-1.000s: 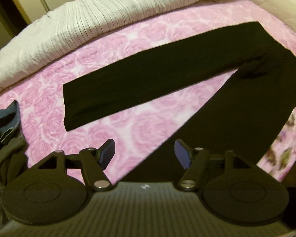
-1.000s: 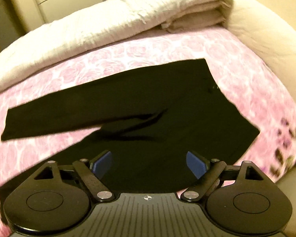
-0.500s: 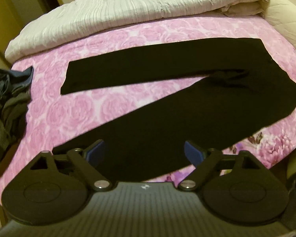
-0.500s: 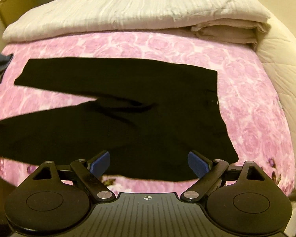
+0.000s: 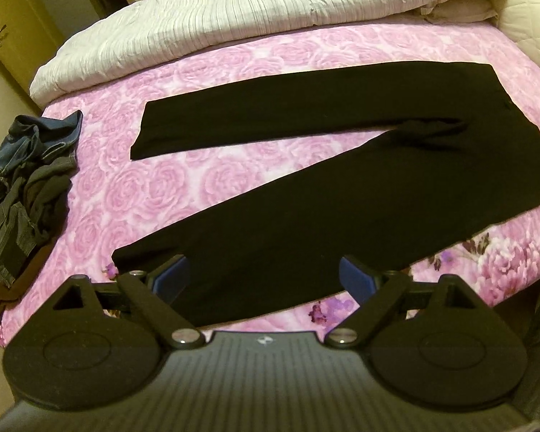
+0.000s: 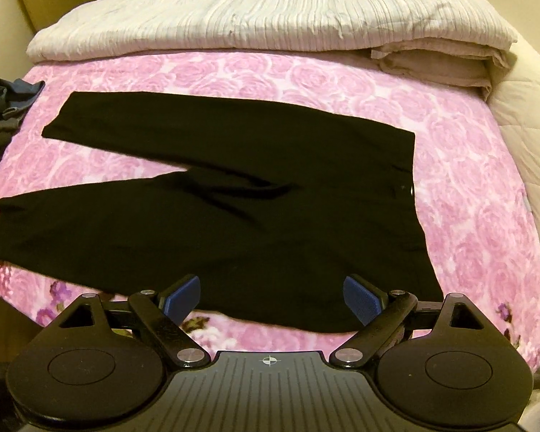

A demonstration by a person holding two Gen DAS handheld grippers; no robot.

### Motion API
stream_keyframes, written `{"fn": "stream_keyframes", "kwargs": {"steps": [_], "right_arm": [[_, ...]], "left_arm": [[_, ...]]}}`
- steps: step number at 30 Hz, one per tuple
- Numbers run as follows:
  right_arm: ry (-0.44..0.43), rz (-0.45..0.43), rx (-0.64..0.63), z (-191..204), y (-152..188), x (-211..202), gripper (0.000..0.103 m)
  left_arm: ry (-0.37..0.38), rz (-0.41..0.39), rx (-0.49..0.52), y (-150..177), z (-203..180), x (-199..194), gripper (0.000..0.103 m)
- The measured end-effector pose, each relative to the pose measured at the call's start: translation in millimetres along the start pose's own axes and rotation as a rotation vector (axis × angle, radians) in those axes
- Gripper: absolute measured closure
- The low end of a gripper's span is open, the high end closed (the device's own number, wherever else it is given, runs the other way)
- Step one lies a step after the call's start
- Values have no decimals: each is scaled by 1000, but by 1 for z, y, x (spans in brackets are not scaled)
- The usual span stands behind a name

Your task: Fold clothes

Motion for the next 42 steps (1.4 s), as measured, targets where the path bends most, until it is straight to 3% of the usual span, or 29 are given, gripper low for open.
{"fn": "stream_keyframes", "kwargs": {"steps": [12,18,22,26,31,32,39,42], "right_arm": [[2,31,-36,-1,21,27,13],[-20,39,-115,15,32,49,13],[75,-5,-231,30,39,67,13],[219,-46,-388,50,48,85,13],[289,-67,-451,68,54,103,13],[298,-70,-456,72,55,108,13],[338,-63,-513,106,53,150,13],[351,-65,-528,114,58,163,13]], "left_arm": [[-32,50,-17,34,0,7,15],[-89,52,-7,62,13,22,15],[-158,44,112,76,23,40,15],[-264,24,352,94,26,77,17],[-344,25,597,118,32,154,37],[-359,22,628,122,34,169,42],[-447,-8,728,133,52,240,48],[-455,-25,761,132,59,250,62]]}}
Point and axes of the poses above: each gripper's, at about its wrist camera, not at the fingertips, and x roughly the way its jaws point, z to its left, y to its underside, the point moved 2 cm from there along x, roughly the way its jaws point, and after that the axes turned 11 degrees about z, right-handed, at the moved point
